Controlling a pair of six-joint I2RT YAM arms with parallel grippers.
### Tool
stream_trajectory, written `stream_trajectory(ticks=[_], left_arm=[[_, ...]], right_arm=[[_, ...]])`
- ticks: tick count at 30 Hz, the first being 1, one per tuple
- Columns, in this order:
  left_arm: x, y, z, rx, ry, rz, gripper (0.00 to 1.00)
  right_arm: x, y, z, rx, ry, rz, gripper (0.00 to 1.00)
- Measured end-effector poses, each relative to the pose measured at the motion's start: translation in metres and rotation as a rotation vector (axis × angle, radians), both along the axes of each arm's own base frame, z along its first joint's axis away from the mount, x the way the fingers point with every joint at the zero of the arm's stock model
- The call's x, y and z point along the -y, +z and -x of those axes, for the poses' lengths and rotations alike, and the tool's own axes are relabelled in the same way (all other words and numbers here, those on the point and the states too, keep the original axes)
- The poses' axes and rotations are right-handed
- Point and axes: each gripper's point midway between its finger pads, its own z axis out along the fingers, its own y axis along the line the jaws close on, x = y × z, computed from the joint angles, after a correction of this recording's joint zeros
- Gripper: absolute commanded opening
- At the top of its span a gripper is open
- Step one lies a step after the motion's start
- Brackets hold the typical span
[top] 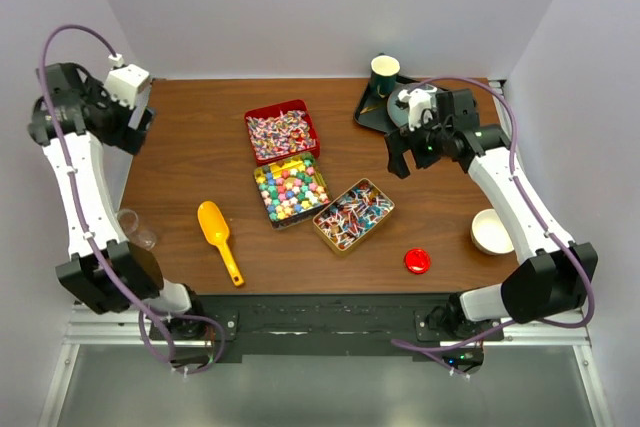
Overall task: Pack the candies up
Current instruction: Pick up the packing bottle from the center of the board.
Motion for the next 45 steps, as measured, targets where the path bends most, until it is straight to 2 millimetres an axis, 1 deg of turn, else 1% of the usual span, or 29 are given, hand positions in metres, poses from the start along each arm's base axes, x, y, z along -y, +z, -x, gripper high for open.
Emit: stream_trajectory(ticks=[3,6,7,8,10,12,15,18,25,28,30,34,36,39,43,45], left_arm=[[-0.018,0.001,0.014,-0.058,-0.017,-0.018,0.87],[-0.026,-0.014,0.038,-0.133,-0.033,-0.033,0.86],[-0.024,-0.027,0.050,-0.181,-0.047,-0.031,0.82],[-0.023,-0.028,0.055,-0.189,-0.047,-0.030,0.81],[-0.016,-0.041,0.070,-0.245,-0.061,-0.014,0.78],[-0.014,-0.049,0.077,-0.285,-0.061,-0.005,0.76],[-0.016,-0.056,0.085,-0.322,-0.044,-0.013,0.74],[-0.015,-0.065,0.098,-0.359,-0.029,-0.024,0.71],[-0.023,-0.076,0.132,-0.445,0.008,-0.117,0.65],[-0.028,-0.078,0.136,-0.461,0.020,-0.136,0.63],[-0.031,-0.082,0.140,-0.481,0.030,-0.137,0.63],[-0.035,-0.103,0.153,-0.550,0.055,-0.104,0.62],[-0.037,-0.113,0.156,-0.581,0.062,-0.082,0.61],[-0.041,-0.122,0.151,-0.593,0.067,-0.068,0.61],[-0.046,-0.130,0.142,-0.591,0.083,-0.057,0.59],[-0.049,-0.135,0.138,-0.595,0.089,-0.048,0.57]], right_arm=[[-0.010,0.005,0.001,0.001,0.036,-0.032,0.96],[-0.016,0.005,0.004,-0.011,0.059,-0.060,0.96],[-0.017,0.004,0.005,-0.015,0.064,-0.065,0.96],[-0.018,0.004,0.005,-0.018,0.067,-0.068,0.96],[-0.020,0.005,0.007,-0.024,0.078,-0.080,0.96],[-0.022,0.004,0.010,-0.036,0.086,-0.086,0.96],[-0.023,0.002,0.016,-0.060,0.097,-0.094,0.95],[-0.025,0.000,0.021,-0.086,0.109,-0.095,0.95],[-0.032,-0.008,0.019,-0.128,0.129,-0.092,0.95],[-0.032,-0.010,0.020,-0.137,0.129,-0.091,0.95],[-0.032,-0.011,0.021,-0.140,0.129,-0.090,0.95],[-0.031,-0.020,0.026,-0.165,0.127,-0.084,0.95],[-0.030,-0.024,0.028,-0.176,0.126,-0.082,0.95],[-0.029,-0.028,0.032,-0.188,0.126,-0.079,0.96],[-0.028,-0.029,0.036,-0.190,0.126,-0.080,0.96],[-0.028,-0.030,0.037,-0.190,0.126,-0.080,0.96]])
